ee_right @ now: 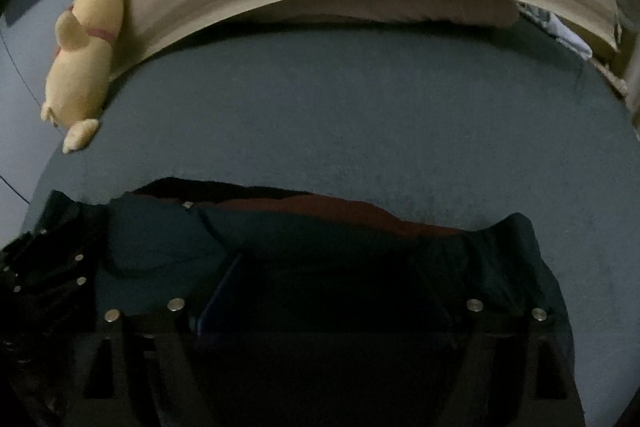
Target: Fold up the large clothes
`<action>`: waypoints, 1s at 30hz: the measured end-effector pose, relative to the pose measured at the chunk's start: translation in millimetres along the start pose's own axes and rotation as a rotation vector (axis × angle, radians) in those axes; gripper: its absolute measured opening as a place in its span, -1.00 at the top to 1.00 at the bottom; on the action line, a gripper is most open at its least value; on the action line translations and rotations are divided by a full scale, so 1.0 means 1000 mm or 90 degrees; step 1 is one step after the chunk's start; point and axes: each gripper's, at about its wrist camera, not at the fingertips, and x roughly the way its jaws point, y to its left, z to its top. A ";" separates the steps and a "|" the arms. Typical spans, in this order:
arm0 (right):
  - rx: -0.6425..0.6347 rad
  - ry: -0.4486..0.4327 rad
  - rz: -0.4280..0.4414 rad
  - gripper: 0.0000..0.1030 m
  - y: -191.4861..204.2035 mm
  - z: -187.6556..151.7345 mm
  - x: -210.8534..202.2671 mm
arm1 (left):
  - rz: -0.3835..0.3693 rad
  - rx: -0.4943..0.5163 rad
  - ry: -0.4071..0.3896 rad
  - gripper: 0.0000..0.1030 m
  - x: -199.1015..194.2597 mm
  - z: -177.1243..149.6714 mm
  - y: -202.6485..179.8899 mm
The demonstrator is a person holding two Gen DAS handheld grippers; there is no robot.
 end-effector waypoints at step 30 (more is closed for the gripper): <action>0.016 -0.089 -0.071 -0.65 -0.035 -0.222 -0.143 | 0.005 -0.102 -0.023 -0.24 -0.150 -0.191 0.071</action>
